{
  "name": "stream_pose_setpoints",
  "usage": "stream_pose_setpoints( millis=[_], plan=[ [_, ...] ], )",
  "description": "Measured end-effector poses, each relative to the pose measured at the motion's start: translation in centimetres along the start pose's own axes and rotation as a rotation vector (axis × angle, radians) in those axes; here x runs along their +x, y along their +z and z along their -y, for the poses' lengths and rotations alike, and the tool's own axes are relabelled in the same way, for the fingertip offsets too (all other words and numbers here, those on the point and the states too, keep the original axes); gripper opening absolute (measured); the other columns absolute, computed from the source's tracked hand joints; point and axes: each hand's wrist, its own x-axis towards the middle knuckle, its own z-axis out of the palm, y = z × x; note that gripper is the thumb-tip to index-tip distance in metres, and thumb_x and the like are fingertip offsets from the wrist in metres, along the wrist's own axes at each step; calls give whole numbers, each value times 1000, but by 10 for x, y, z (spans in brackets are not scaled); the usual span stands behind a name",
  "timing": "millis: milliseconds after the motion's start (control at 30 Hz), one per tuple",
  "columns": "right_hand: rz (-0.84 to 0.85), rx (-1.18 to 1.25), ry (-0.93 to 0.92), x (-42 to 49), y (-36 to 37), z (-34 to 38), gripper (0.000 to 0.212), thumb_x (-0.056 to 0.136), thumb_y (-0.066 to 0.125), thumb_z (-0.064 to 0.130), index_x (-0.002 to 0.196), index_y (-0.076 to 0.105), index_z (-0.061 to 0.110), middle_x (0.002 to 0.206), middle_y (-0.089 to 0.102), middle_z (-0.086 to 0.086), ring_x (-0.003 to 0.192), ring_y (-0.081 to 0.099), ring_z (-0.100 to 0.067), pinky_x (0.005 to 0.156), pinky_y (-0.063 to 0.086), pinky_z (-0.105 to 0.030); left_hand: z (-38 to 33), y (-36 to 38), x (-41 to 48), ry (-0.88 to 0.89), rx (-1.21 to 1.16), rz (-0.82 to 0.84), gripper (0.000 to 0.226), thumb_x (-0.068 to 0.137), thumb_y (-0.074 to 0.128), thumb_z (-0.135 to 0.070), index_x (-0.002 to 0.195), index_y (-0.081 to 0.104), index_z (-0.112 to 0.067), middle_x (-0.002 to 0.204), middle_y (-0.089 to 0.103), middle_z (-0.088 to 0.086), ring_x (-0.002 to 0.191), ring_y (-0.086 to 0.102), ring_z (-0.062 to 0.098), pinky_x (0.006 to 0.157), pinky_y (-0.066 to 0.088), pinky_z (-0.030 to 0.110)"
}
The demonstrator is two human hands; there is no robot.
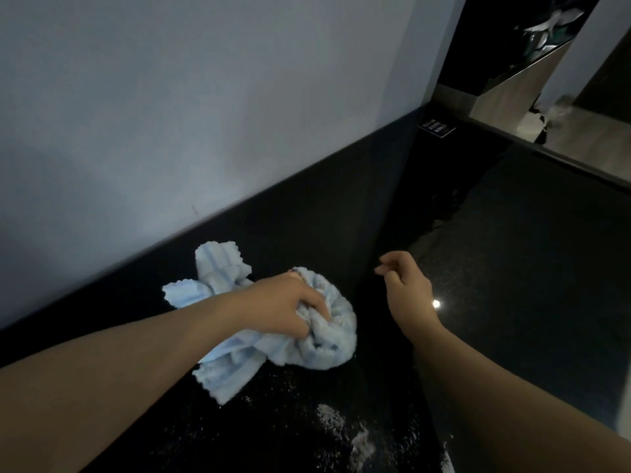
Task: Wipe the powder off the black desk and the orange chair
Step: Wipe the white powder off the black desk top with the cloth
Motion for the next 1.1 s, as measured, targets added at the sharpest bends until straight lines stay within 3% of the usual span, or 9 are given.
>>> stream_pose_setpoints(
  millis=[133,200,333,467,667,767,833,933,1100],
  plan=[
    [2,336,-1,-19,16,24,14,93,55,27,101,53,38,99,59,14,90,57,-4,68,41,-16,-14,-19,3,-40,-292,-587,34,64,61,-23,93,62,-40,95,57,-12,83,54,2,72,38,4],
    [185,496,10,-31,25,39,34,91,54,39,124,46,34,109,56,16,99,56,-4,75,43,-19,-30,-35,2,-38,-581,-786,33,68,70,-21,87,54,-42,92,59,-17,77,55,-5,68,41,5],
    [375,683,-143,-41,33,70,60,84,59,43,138,35,35,130,55,5,115,58,-9,93,51,-31,-58,-64,-3,20,-963,-677,19,82,66,-26,97,58,-32,102,68,-1,91,65,11,73,52,24],
    [193,714,-262,-40,26,98,64,79,67,29,135,37,33,131,55,2,116,57,-10,98,49,-35,-80,-77,-15,111,-1365,-397,39,96,39,-41,108,66,-15,106,70,9,97,67,20,76,55,28],
    [63,462,-354,-28,2,112,70,78,71,11,136,41,36,119,61,12,107,61,-4,92,52,-33,-86,-66,-24,60,-1276,-327,54,96,32,-52,83,78,-26,97,74,3,91,70,15,74,54,28],
    [-46,185,-358,-17,-15,111,61,76,66,16,131,48,37,120,60,8,107,59,-6,94,50,-35,-75,-59,-20,-132,-1087,-485,53,95,35,-52,73,75,-25,91,73,-2,90,68,15,73,50,33],
    [-136,-49,-312,-7,-27,106,59,79,63,23,134,46,35,128,53,1,111,54,-15,92,47,-38,-58,-47,-15,-270,-628,-607,32,95,42,-44,94,69,-27,113,66,0,105,60,17,84,47,31],
    [-221,-360,-197,2,-43,86,54,85,56,29,137,40,34,133,43,-5,116,47,-27,92,42,-44,-25,-25,-5,-351,46,-302,51,94,45,-41,143,33,-32,154,24,3,138,28,25,110,30,39],
    [-265,-634,53,14,-55,44,54,90,48,34,140,29,36,143,31,-7,122,37,-37,101,31,-54,-2,-11,15,-489,109,-112,67,92,37,-58,146,0,-46,157,-15,-8,143,-16,31,111,1,62]
  ],
)
